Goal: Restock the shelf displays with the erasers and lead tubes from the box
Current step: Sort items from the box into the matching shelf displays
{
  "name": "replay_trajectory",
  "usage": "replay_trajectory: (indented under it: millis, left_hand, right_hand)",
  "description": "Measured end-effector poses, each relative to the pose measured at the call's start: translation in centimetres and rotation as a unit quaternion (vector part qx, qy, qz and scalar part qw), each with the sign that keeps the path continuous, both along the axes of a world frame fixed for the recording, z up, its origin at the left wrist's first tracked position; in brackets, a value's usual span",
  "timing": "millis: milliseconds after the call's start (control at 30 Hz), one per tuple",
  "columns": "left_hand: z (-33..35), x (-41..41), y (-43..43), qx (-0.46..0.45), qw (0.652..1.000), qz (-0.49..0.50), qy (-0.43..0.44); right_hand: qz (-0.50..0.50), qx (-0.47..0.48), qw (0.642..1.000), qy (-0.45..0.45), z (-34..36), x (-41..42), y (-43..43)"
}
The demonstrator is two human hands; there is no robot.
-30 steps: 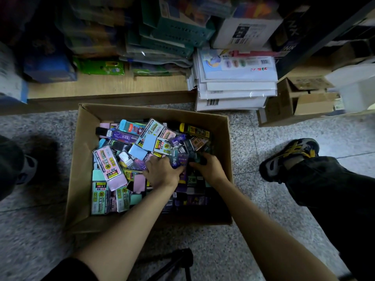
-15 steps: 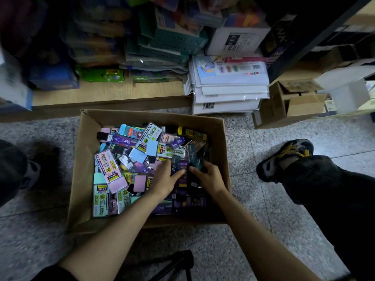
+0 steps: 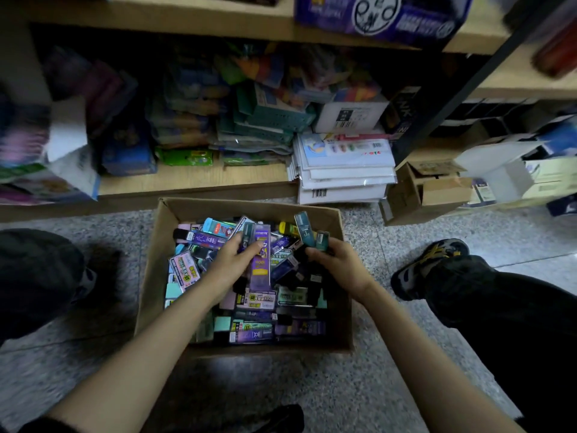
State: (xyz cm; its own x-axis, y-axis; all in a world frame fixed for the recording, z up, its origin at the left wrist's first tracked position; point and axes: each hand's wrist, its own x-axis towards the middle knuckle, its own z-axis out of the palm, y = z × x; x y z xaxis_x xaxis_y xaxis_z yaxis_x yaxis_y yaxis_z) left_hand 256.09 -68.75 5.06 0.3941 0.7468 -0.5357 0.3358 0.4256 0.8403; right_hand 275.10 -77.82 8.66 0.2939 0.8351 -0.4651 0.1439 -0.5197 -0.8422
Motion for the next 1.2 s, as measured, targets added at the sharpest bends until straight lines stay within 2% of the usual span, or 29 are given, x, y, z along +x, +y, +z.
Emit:
replay_trajectory:
  millis: [267,467,567,733,967,1067,1200]
  left_hand:
    - [6.3,-0.1,1.0,-0.001,0.997,-0.047,-0.068]
    - [10.3,0.9,0.4,-0.022,0.993,-0.022,-0.117]
    - [12.1,1.8,-0.5,-0.045,0.989,0.033,-0.138]
    - [14.9,2.4,-2.2,-0.047,0.979,0.073,-0.183]
    - [18.2,2.2,-3.5,0.0,0.977,0.018,-0.214]
    - [19.7,1.8,-3.7,0.024,0.974,0.025,-0.226]
    - [22.3,1.0,-3.1,0.055,0.966,0.049,-0.249]
  right_hand:
    - [0.057,0.014,0.997,0.059,6.1,-0.6,1.5]
    - [-0.027,0.049,0.989,0.136,9.5,-2.0,2.3]
    - [-0.079,0.07,0.979,0.176,10.8,-2.9,2.6]
    - [-0.12,0.109,0.973,0.162,13.4,-3.8,2.5]
    - [-0.146,0.157,0.966,0.146,16.6,-5.5,1.3]
    - [-0.128,0.183,0.965,0.14,18.1,-5.9,0.6]
    - [-0.049,0.214,0.958,0.187,20.5,-5.8,0.1]
